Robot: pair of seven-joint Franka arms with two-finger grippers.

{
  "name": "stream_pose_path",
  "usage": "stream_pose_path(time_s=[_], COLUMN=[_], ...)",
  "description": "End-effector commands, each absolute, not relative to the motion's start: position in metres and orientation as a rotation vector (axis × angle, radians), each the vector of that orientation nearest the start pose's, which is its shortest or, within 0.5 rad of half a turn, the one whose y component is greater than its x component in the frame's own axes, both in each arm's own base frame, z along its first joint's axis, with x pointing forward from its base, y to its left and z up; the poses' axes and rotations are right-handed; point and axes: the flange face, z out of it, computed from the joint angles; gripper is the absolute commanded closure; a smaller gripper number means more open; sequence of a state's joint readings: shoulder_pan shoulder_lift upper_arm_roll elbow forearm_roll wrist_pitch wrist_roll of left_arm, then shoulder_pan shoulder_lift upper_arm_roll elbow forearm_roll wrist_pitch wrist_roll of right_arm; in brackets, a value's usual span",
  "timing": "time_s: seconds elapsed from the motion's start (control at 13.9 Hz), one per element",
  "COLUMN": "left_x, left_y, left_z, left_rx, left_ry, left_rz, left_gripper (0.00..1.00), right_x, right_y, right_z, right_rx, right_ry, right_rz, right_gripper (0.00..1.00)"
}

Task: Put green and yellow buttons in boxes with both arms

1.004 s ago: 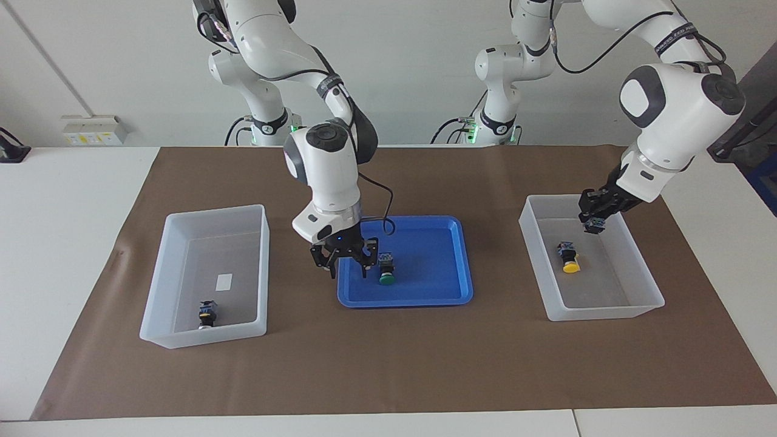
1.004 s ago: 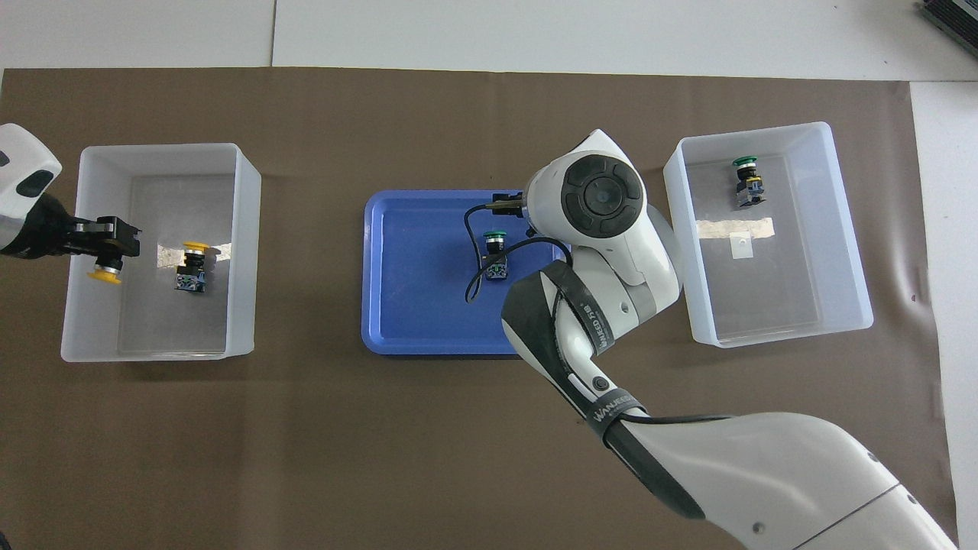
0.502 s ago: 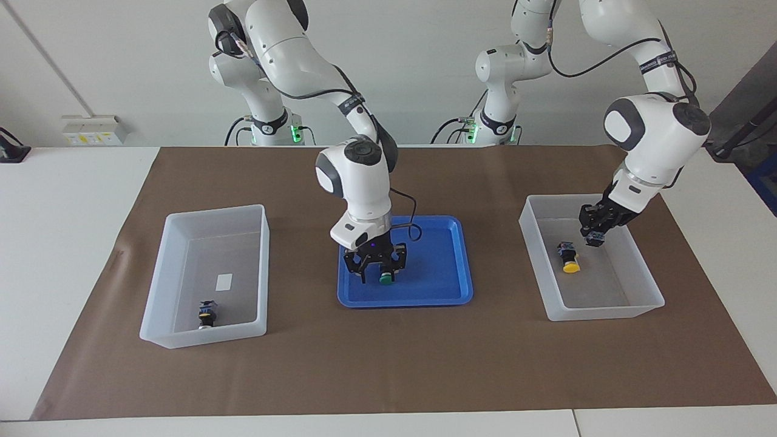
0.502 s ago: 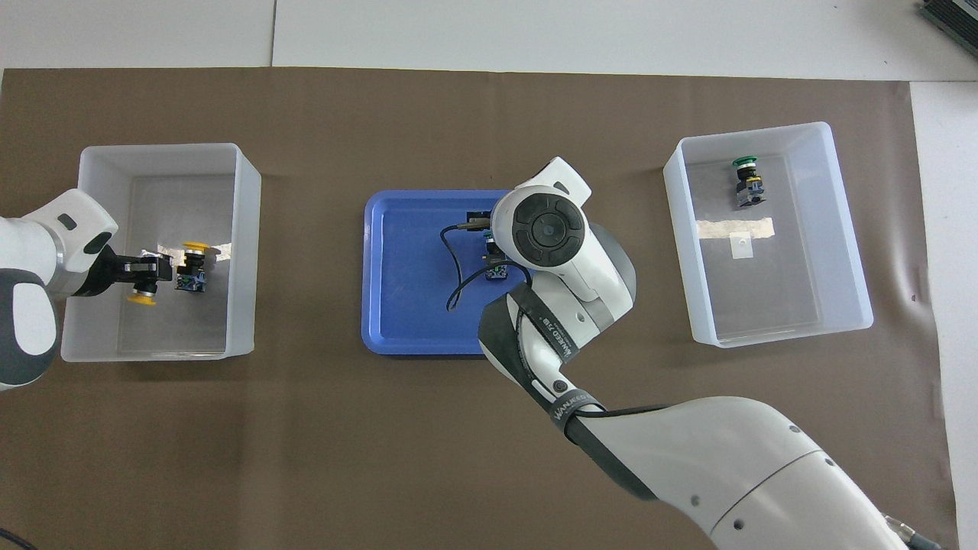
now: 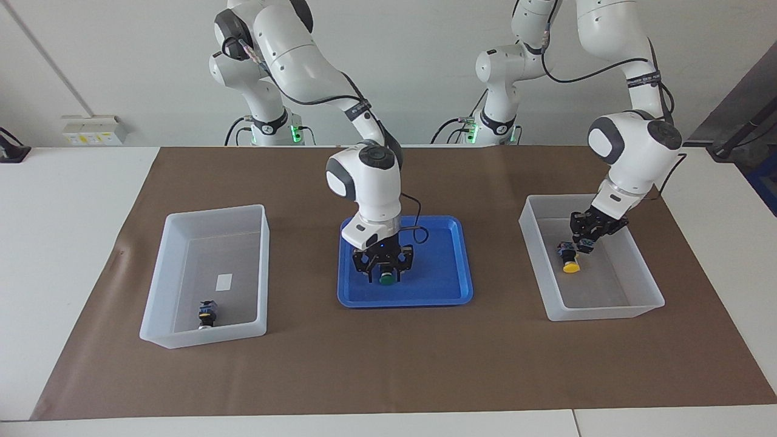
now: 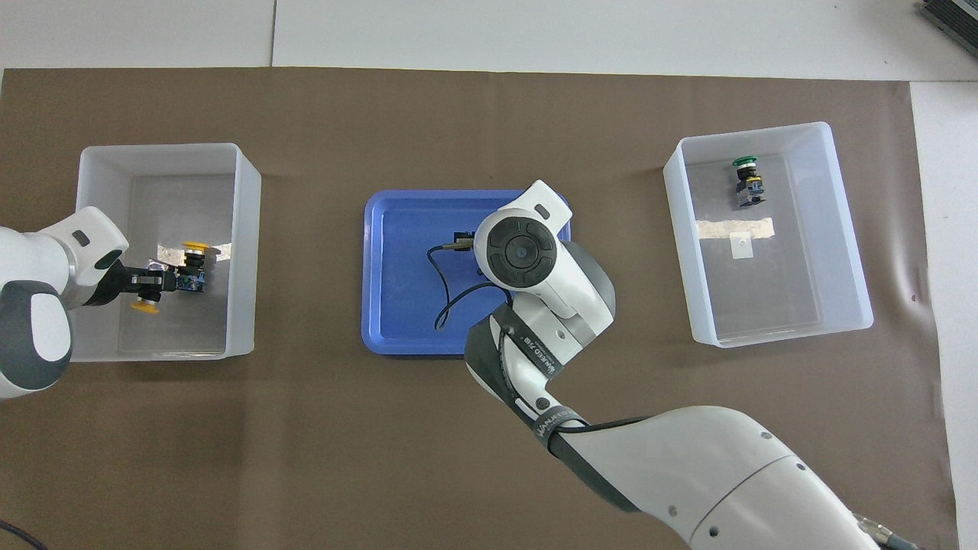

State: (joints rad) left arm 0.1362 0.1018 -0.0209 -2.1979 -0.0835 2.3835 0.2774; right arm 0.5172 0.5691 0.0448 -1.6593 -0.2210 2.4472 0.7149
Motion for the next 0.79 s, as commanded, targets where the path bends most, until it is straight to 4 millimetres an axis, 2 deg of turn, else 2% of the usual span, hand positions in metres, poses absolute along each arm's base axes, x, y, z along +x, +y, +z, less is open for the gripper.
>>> stream_pose_path(time_s=[0.0, 0.07, 0.14, 0.29, 0.43, 0.57, 0.72], left_x=[0.546, 0.548, 0.55, 0.556, 0.562, 0.571, 0.577], left_y=[0.064, 0.063, 0.064, 0.064, 0.062, 0.054, 0.049], left_z=[0.345, 0.348, 0.345, 0.358, 0.382, 0.419, 0.453], left_rx=[-3.171, -3.17, -3.172, -3.171, -3.18, -3.195, -3.206], left_ry=[0.188, 0.191, 0.189, 0.194, 0.207, 0.239, 0.258], left_rz=[-0.185, -0.192, -0.183, -0.193, -0.161, -0.093, -0.033], left_gripper=[0.17, 0.0, 0.0, 0.0, 0.0, 0.0, 0.0], right_x=[0.585, 0.579, 0.579, 0.585, 0.598, 0.615, 0.626], right_y=[0.369, 0.377, 0.378, 0.374, 0.353, 0.313, 0.27], right_z=[0.293, 0.295, 0.295, 0.305, 0.332, 0.365, 0.392], right_rx=[-3.112, -3.113, -3.115, -3.112, -3.11, -3.115, -3.162], right_ry=[0.019, -0.004, -0.005, 0.009, 0.055, 0.142, 0.101], right_rz=[-0.397, -0.396, -0.396, -0.411, -0.443, -0.468, -0.449], right_gripper=[0.35, 0.74, 1.0, 1.0, 1.0, 1.0, 1.0])
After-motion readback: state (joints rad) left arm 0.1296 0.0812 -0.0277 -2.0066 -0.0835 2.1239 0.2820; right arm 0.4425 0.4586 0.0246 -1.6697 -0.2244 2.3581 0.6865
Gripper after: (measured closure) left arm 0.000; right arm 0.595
